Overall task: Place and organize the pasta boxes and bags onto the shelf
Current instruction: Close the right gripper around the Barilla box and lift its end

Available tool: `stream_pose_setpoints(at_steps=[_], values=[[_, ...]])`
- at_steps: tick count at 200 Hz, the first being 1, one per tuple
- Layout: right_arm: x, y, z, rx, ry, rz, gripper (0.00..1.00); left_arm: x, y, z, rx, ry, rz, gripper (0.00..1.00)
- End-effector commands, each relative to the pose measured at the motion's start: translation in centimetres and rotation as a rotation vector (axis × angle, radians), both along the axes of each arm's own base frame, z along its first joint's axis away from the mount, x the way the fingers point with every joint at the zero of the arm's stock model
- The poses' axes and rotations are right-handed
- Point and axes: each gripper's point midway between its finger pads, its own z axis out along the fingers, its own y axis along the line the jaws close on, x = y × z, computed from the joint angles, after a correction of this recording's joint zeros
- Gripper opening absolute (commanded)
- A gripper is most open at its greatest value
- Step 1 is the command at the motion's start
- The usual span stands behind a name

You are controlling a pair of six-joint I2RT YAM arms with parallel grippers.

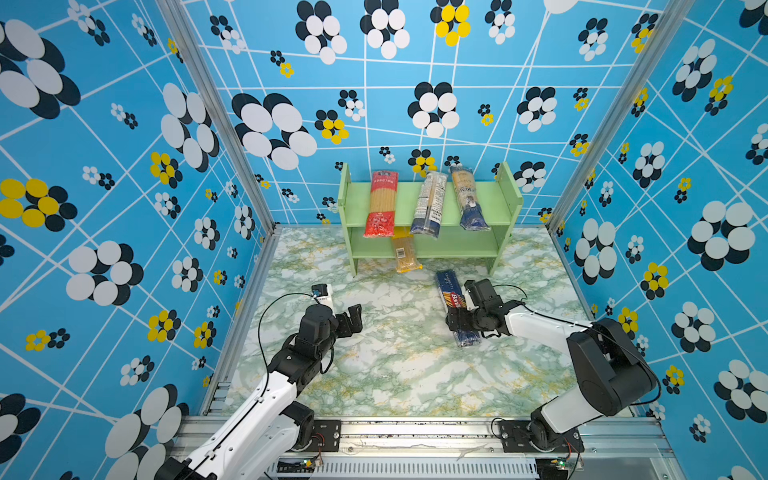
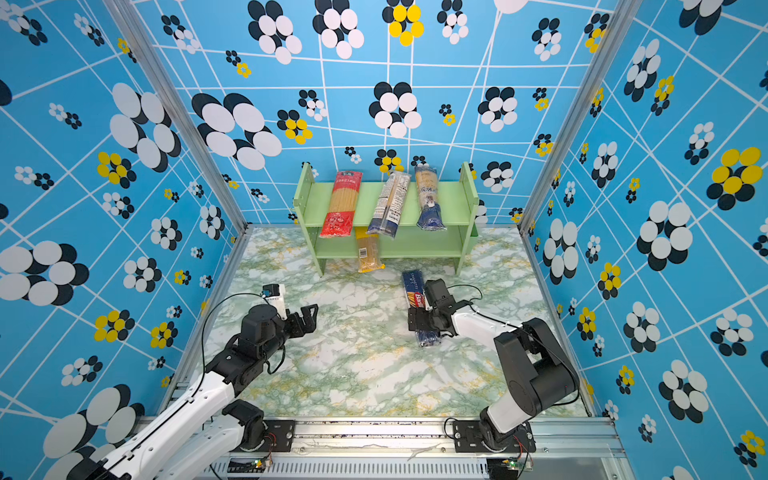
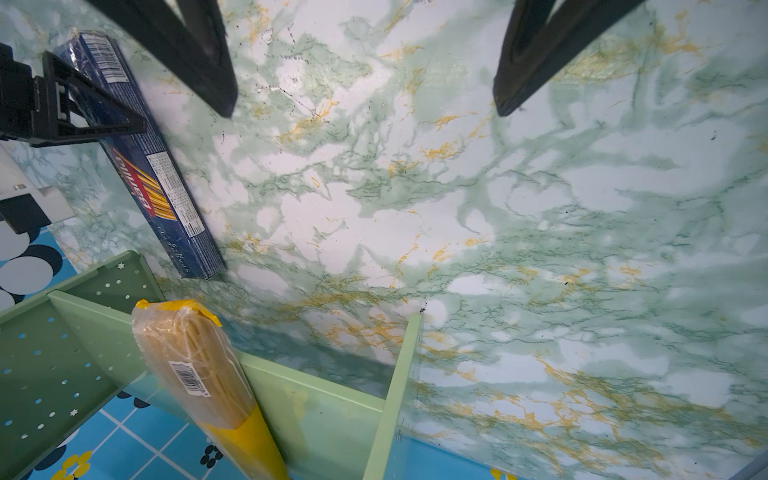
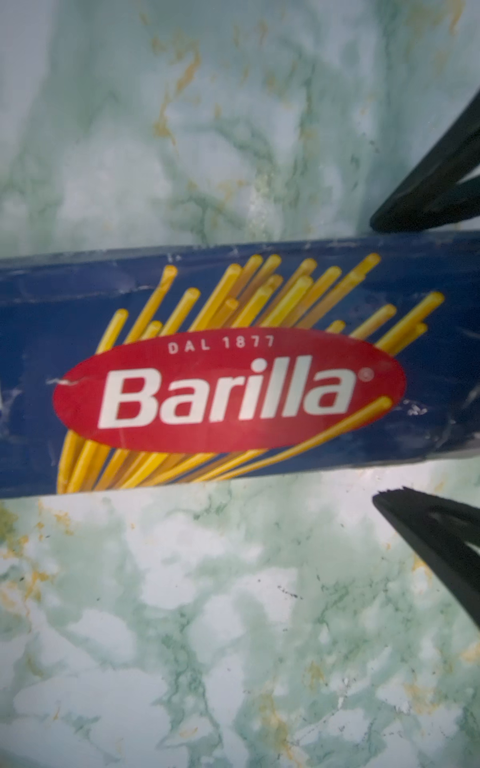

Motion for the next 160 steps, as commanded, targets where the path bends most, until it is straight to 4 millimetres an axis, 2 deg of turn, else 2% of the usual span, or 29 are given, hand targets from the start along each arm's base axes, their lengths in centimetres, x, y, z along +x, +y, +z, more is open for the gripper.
stream_pose_setpoints(at_steps=[1, 82, 120, 160], values=[[-2.1, -0.7, -2.7, -0.050, 0.083, 0.004, 0.97, -0.2, 0.0, -0.7, -0.001, 0.009, -0.013, 0.98], [-3.7, -1.1, -4.4, -0.104, 0.074, 0.009, 0.88, -0.2, 0.1, -0.7, -0.013, 0.007, -0.009, 0.99], [-3.9, -1.0, -5.0, -0.142, 0.074, 0.015, 0.79, -0.2, 0.2, -0.8, -0.019, 0.009, -0.003, 0.99], [-3.6, -1.1, -5.7, -0.173, 0.076, 0.006, 0.61, -0.1, 0.2, -0.9, -0.026, 0.010, -0.002, 0.99]])
